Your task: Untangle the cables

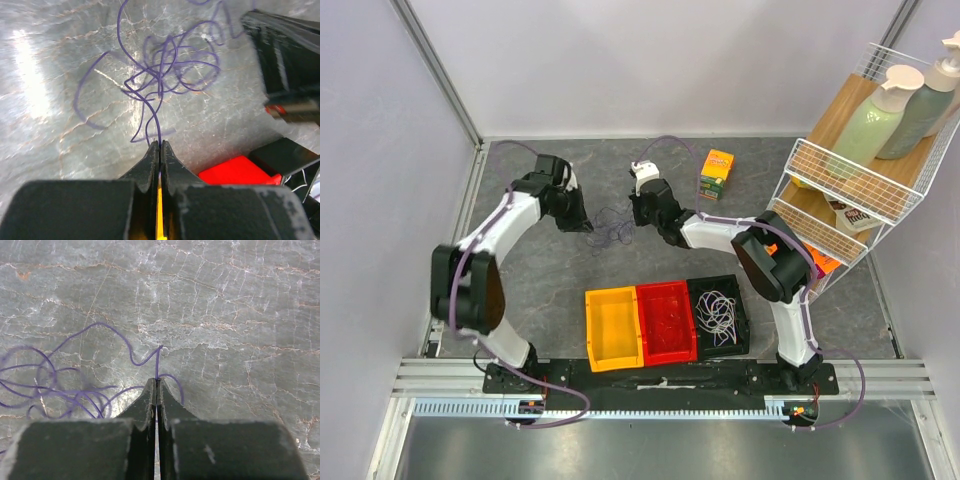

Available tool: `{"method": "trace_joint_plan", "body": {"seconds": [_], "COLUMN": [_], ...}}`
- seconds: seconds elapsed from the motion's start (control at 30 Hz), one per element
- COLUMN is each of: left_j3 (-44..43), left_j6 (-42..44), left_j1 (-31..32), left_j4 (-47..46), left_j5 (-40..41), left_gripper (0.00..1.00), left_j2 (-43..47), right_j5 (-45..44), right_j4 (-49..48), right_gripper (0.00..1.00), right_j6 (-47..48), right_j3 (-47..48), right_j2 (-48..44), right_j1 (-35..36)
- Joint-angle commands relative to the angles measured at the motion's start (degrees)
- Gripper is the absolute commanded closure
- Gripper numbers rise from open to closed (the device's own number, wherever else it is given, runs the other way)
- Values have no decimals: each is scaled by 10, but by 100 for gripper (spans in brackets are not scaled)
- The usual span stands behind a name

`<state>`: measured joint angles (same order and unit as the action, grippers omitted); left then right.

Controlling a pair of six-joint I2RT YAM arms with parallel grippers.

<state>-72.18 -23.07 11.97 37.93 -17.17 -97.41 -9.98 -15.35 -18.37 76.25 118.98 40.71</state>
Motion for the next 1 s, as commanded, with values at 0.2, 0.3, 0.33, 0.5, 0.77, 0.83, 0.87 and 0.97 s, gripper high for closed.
{"method": "trace_joint_plan", "body": {"seconds": [0.2,0.3,0.33,0.5,0.77,0.83,0.87,0.97], "left_j3": [3,-26,-33,-77,-167,-182,-195,-227], "left_j6": [8,-7,-12,-33,-9,-7,-11,-8], "left_j1": [-1,-1,-1,-1,0,-2,-1,0], "left_j4": [106,100,93,55,45,58,71,89], "left_j5": [240,326,342,410,441,421,409,397], "left_gripper": [98,98,98,98,98,98,98,98], "left_j2": [431,537,563,655,650,630,620,594], "right_j5": [-143,-142,-142,-150,-143,-138,-144,-160], "right_j4": [10,6,6,6,2,-9,-11,-4], "right_gripper": [100,100,100,100,100,100,100,100], "right_j6": [-19,-25,-25,-31,-31,-26,-25,-22], "right_j3": [14,6,4,-2,-7,-13,-15,-12], "right_j2": [-7,-13,-12,-12,-12,-16,-18,-17], "right_j1": [-16,-22,-23,-27,-30,-30,-30,-33]}}
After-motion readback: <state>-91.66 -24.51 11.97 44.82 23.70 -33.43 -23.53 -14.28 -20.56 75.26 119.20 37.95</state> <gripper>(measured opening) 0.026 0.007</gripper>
